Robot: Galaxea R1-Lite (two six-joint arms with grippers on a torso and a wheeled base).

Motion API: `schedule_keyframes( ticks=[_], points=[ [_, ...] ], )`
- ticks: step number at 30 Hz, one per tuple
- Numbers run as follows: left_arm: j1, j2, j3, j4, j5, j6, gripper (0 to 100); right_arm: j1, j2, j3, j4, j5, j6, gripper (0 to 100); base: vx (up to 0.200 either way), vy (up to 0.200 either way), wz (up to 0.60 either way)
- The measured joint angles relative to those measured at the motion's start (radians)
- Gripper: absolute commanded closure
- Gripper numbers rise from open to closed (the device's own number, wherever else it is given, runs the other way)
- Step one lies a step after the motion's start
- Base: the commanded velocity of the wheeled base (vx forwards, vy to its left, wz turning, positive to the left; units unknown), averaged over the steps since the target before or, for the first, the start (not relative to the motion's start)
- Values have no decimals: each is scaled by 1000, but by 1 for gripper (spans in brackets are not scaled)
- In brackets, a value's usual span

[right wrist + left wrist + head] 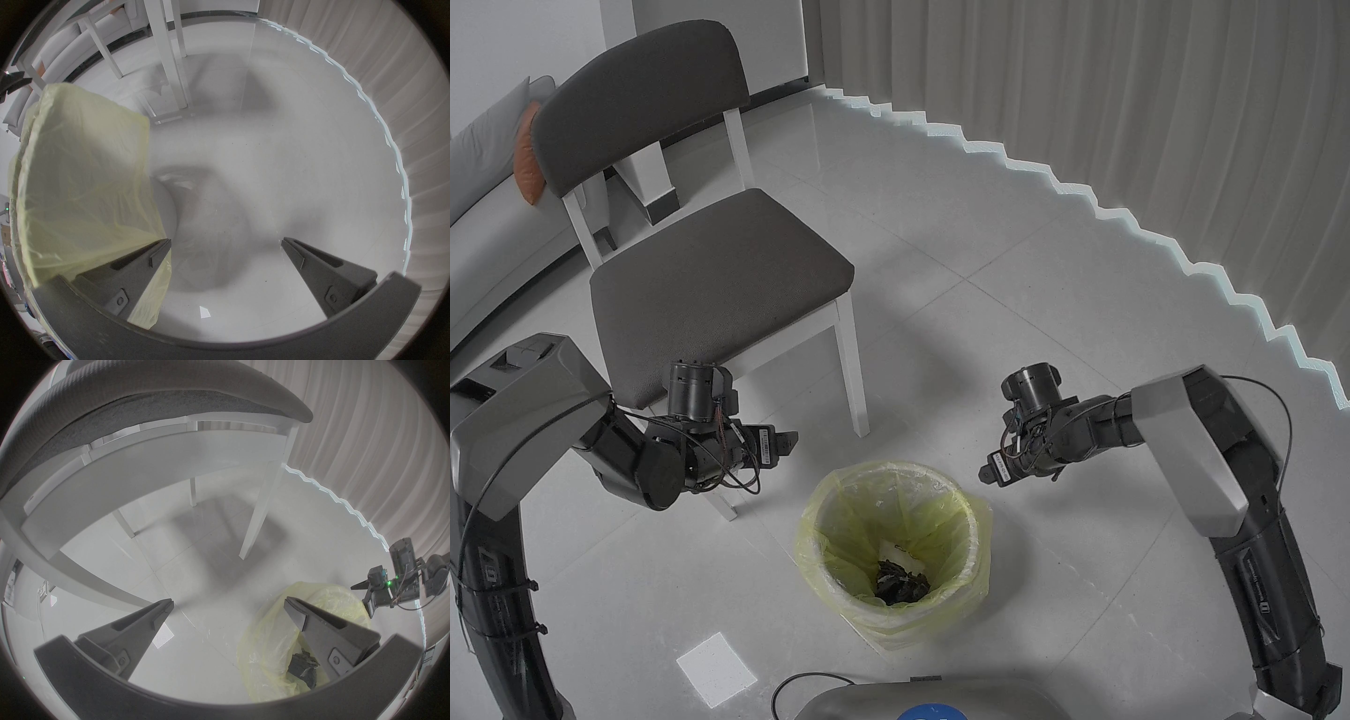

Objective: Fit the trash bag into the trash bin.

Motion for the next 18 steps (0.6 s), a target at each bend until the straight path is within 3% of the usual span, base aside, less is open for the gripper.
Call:
schedule_keyframes(
  ticks=[8, 18],
  points=[
    [-10, -110, 28, 4, -23, -1, 0, -36, -201, 190, -34, 19, 2, 0, 0, 0, 0],
    [-35, -433, 155, 9, -121, -1, 0, -76, -565, 492, -109, 23, 3, 0, 0, 0, 0]
  ],
)
